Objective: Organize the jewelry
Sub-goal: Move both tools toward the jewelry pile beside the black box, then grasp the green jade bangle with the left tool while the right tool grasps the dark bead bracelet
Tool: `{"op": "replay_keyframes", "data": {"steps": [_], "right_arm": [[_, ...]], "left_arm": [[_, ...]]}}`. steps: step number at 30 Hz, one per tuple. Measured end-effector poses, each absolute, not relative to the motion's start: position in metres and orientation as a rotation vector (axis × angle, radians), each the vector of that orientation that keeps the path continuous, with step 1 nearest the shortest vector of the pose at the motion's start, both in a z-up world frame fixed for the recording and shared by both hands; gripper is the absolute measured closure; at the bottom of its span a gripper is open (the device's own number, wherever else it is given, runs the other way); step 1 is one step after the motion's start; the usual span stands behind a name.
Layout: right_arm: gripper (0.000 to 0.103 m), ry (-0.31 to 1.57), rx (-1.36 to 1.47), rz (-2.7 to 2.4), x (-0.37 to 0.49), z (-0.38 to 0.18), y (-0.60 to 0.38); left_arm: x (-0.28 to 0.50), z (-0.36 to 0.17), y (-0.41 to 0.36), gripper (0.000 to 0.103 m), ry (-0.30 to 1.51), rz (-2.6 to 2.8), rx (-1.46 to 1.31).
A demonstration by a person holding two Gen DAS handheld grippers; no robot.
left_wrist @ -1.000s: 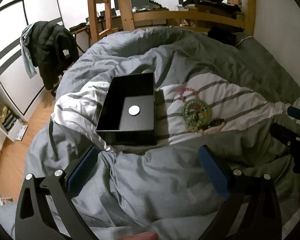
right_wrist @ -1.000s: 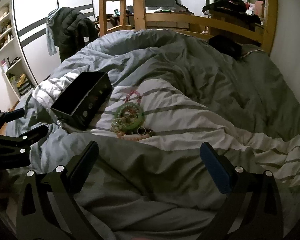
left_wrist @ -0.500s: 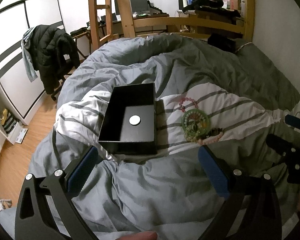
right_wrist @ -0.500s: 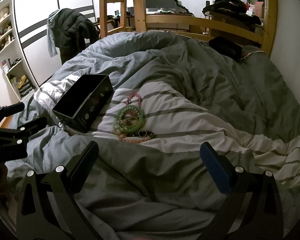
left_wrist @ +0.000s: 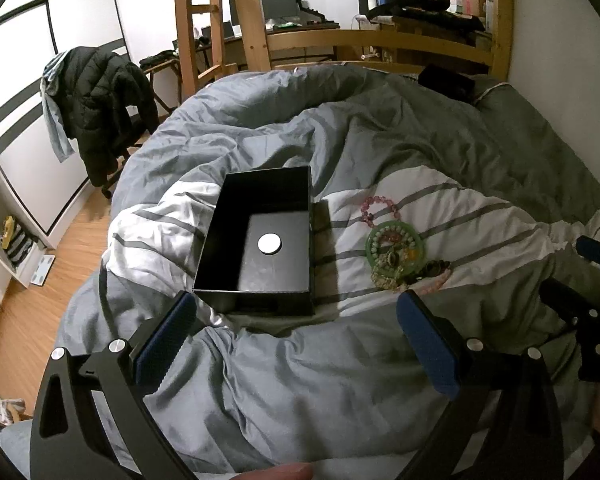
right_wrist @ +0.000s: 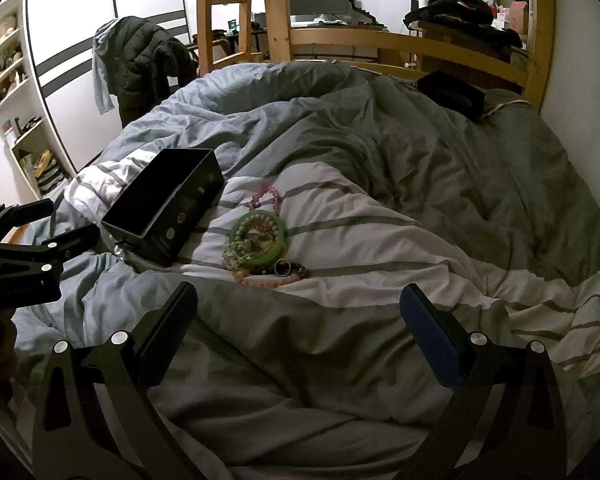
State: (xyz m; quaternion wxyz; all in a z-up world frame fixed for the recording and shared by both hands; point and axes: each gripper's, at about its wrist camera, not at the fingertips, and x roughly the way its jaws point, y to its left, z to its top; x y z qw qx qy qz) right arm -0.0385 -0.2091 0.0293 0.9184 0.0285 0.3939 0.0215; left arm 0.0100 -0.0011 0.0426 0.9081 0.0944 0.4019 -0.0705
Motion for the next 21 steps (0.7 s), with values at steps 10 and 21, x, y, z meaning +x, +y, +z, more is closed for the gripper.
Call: {"op": "replay_keyframes", "data": {"steps": [10, 21], "right_arm": [[0.003, 0.817, 0.055, 0.043, -0.037, 0.029, -0.209], [0.003, 0.868, 0.075, 0.042, -0.022, 0.010, -0.217]], "left_arm": [[0.011, 0.042, -0.002, 0.004, 0.832, -0.150, 0.200], [0.037, 0.041, -0.022, 0.004, 0.837, -0.205, 0.199]]}}
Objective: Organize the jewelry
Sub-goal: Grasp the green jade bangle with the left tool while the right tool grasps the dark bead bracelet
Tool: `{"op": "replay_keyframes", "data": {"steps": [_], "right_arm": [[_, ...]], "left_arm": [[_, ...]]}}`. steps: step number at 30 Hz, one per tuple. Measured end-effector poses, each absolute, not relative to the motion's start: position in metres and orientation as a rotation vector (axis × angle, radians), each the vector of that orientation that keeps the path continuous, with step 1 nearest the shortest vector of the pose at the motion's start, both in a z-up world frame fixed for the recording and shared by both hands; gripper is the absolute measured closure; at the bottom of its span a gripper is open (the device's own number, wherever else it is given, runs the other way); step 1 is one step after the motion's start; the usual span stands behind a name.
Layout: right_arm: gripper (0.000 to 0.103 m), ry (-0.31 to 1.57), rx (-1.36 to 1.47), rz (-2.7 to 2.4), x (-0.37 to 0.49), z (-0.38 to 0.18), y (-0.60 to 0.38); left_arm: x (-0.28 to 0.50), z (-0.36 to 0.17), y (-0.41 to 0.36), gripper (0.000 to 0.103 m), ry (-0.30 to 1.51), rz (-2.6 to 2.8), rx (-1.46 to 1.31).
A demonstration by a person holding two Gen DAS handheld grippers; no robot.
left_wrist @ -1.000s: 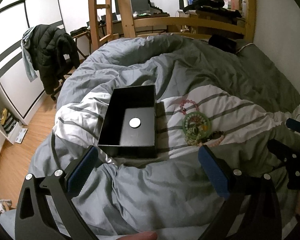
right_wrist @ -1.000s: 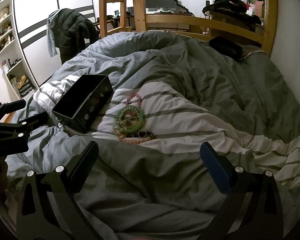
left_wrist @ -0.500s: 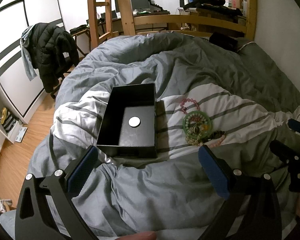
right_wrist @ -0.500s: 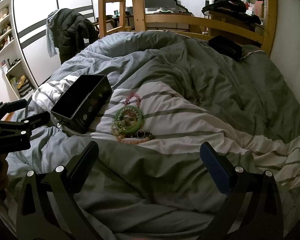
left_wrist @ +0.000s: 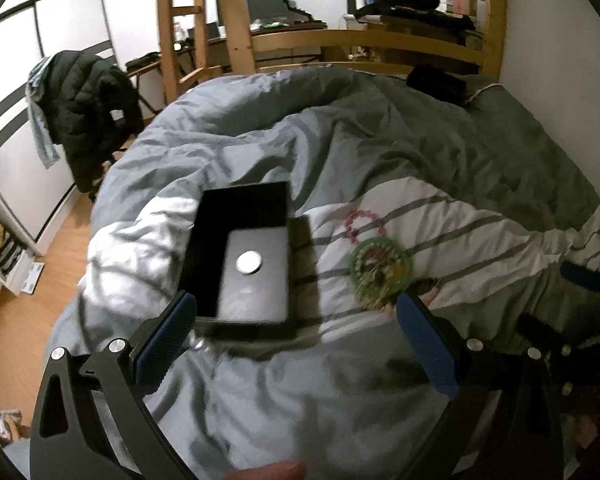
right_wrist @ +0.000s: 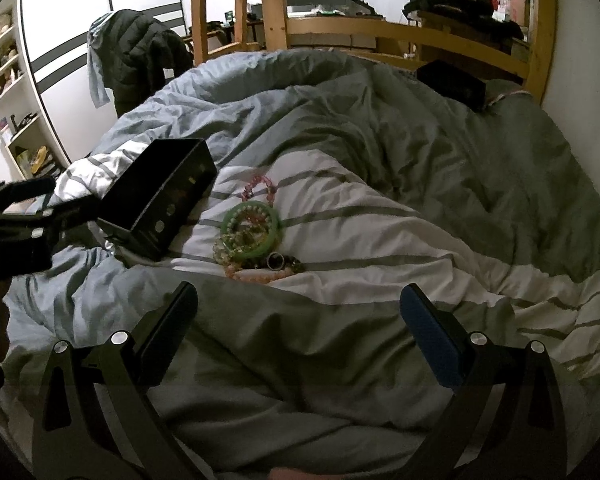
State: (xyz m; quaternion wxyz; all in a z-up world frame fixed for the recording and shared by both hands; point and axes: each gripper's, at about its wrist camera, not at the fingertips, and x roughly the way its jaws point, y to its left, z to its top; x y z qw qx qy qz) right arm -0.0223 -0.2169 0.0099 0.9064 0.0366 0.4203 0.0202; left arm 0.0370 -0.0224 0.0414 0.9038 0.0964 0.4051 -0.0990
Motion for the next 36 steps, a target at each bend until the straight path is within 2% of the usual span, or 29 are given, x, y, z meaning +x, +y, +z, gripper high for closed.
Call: {"op": "replay_keyframes", "data": {"steps": [6, 8, 9, 10, 14, 16, 18, 20, 22, 25, 27, 30, 31, 34, 35, 36], "right_arm": [[0.003, 0.900, 0.067, 0.057, -0.010, -0.004, -0.219], [0.003, 0.913, 0.056, 0.069, -0.002, -0.010, -0.218], [0.003, 0.922, 0.047, 0.080, 0.003, -0.014, -0.216], [0.003, 0.928, 0.039, 0.089, 0.007, -0.017, -0.214], [0.003, 0.957, -0.038, 0.134, 0.035, -0.032, -0.203], [0.003, 0.984, -0.056, 0.166, 0.054, -0.046, -0.199], [0.009, 1.012, -0.072, 0.190, 0.067, -0.060, -0.197], [0.022, 1.058, -0.102, 0.199, 0.080, -0.079, -0.192], [0.026, 1.090, -0.122, 0.184, 0.088, -0.095, -0.191], [0.025, 1.125, -0.097, 0.193, 0.095, -0.105, -0.195], [0.020, 1.141, -0.057, 0.219, 0.098, -0.108, -0.199], [0.018, 1.141, -0.059, 0.222, 0.097, -0.107, -0.199], [0.023, 1.130, -0.062, 0.215, 0.095, -0.105, -0.199], [0.069, 1.106, -0.074, 0.169, 0.092, -0.102, -0.202], [0.078, 1.097, -0.068, 0.168, 0.092, -0.099, -0.203], [0.082, 1.089, -0.066, 0.167, 0.092, -0.097, -0.203]], "left_arm": [[0.076, 0.017, -0.065, 0.006, 0.884, -0.293, 0.237], [0.090, -0.002, -0.080, 0.021, 0.916, -0.312, 0.268], [0.097, -0.012, -0.085, 0.035, 0.946, -0.324, 0.277], [0.103, -0.020, -0.089, 0.042, 0.969, -0.327, 0.282], [0.126, -0.053, -0.103, 0.061, 1.013, -0.328, 0.329], [0.135, -0.065, -0.107, 0.076, 1.026, -0.337, 0.337], [0.142, -0.078, -0.107, 0.083, 1.041, -0.346, 0.334], [0.146, -0.088, -0.107, 0.084, 1.045, -0.352, 0.349], [0.147, -0.095, -0.107, 0.084, 1.061, -0.358, 0.366], [0.154, -0.104, -0.102, 0.084, 1.131, -0.375, 0.310], [0.159, -0.106, -0.098, 0.084, 1.158, -0.375, 0.272], [0.155, -0.105, -0.102, 0.084, 1.146, -0.374, 0.299], [0.153, -0.104, -0.102, 0.084, 1.139, -0.371, 0.300], [0.150, -0.099, -0.102, 0.087, 1.130, -0.365, 0.292], [0.145, -0.098, -0.101, 0.087, 1.127, -0.365, 0.285], [0.141, -0.096, -0.101, 0.087, 1.124, -0.364, 0.278]]}}
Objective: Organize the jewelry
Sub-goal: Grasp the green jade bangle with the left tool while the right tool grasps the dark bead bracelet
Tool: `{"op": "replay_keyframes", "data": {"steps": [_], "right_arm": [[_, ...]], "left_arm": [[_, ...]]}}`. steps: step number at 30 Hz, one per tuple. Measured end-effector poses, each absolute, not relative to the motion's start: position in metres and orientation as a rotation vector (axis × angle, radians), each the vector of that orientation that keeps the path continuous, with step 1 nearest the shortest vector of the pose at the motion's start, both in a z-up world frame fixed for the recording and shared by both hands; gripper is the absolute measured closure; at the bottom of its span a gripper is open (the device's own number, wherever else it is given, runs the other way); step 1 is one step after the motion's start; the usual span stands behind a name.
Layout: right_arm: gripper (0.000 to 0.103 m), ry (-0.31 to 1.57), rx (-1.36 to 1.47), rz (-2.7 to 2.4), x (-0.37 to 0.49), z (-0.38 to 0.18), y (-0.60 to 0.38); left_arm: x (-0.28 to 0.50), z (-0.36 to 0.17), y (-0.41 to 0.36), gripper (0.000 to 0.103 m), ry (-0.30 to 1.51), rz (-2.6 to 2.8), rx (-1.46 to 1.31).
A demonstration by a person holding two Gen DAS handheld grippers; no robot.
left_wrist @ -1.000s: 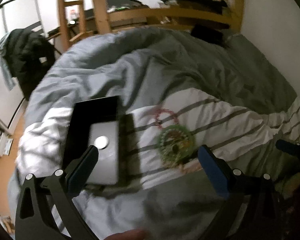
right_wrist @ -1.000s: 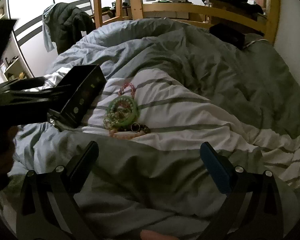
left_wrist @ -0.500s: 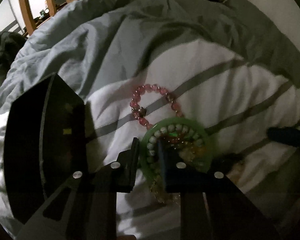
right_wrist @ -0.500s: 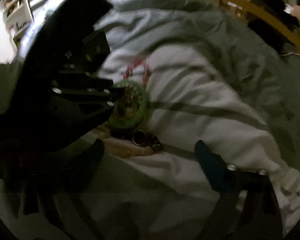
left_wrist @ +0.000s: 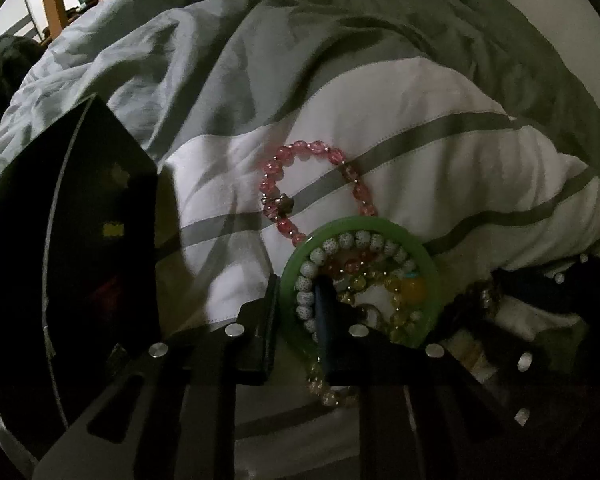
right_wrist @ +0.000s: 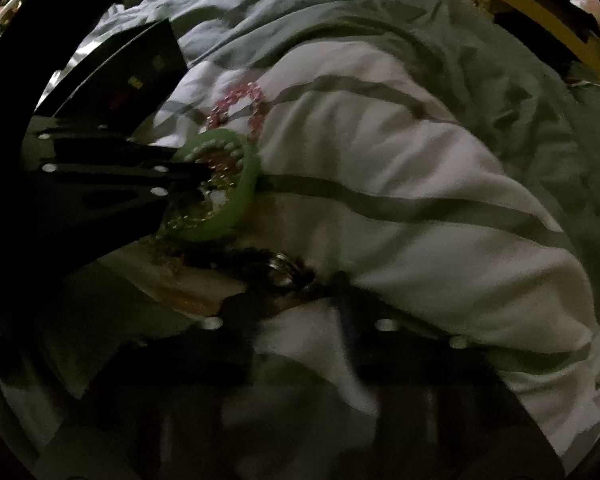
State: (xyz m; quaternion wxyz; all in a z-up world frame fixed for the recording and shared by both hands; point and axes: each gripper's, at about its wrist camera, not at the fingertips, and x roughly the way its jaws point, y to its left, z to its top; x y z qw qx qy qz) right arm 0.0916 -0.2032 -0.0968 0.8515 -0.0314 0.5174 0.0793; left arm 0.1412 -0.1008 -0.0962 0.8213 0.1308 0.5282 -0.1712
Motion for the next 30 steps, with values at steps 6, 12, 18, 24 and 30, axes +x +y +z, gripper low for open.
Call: {"op": "replay_keyframes", "data": {"steps": [6, 12, 18, 24, 30], "right_arm": [[0.094, 0.998, -0.031, 0.200, 0.087, -0.075, -0.204], [0.094, 0.943, 0.023, 0.203, 0.080, -0.061, -0.216], [0.094, 0.886, 0.057, 0.211, 0.072, -0.050, -0.227], [0.094, 0.788, 0.130, 0.220, 0.061, -0.029, -0.239], [0.094, 0.702, 0.214, 0.262, 0.054, -0.011, -0.249]], "left_arm": [[0.130, -0.075, -0.082, 0.088, 1.119, -0.385, 0.218], [0.113, -0.051, -0.065, 0.088, 1.102, -0.401, 0.181], [0.106, -0.032, -0.060, 0.093, 1.056, -0.422, 0.158], [0.110, -0.028, -0.065, 0.092, 1.042, -0.426, 0.167], [0.105, -0.016, -0.062, 0.092, 1.007, -0.432, 0.163]]}}
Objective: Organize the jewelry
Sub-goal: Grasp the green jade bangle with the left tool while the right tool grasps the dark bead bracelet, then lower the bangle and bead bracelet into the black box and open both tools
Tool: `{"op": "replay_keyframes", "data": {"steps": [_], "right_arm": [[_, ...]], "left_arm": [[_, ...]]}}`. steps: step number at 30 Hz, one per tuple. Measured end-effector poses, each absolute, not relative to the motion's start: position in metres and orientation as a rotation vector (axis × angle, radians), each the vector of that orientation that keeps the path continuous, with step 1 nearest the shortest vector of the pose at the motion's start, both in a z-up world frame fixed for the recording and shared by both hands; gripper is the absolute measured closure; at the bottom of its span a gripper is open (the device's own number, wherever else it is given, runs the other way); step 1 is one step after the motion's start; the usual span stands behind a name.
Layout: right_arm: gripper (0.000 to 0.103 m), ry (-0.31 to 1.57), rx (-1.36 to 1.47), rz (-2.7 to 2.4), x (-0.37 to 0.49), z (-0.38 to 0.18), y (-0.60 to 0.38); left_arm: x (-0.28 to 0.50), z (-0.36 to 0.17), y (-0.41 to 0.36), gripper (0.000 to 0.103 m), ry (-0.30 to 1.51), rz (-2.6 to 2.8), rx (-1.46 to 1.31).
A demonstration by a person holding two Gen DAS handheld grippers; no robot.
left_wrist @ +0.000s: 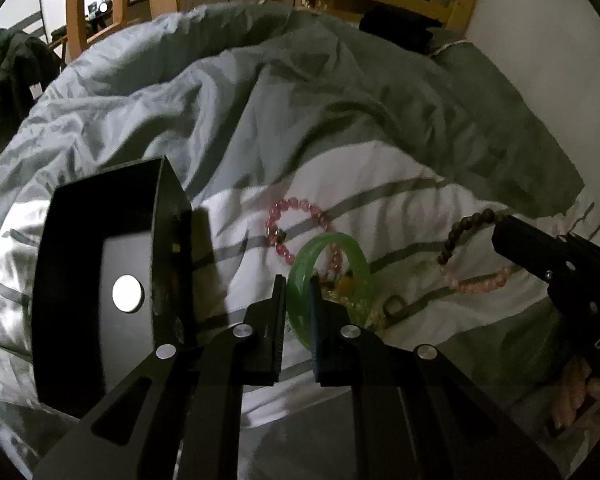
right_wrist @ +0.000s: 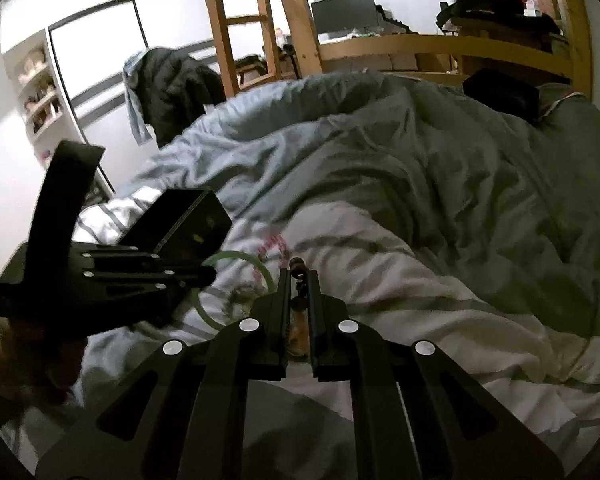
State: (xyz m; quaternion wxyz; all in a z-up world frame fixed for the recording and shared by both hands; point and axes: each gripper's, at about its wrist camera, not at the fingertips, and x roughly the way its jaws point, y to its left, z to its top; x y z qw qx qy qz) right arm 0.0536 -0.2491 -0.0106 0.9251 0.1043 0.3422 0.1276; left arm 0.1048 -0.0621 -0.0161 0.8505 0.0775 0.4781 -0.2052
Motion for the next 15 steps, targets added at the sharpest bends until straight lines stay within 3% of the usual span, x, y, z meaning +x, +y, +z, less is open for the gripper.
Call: {"op": "replay_keyframes", "data": {"steps": [15], "right_arm": [[0.094, 0.643, 0.227, 0.281, 0.044, 0.010, -0.249]], "left_arm": [[0.090, 0.028, -0.056, 0.092, 0.891, -0.457, 0.154]]}}
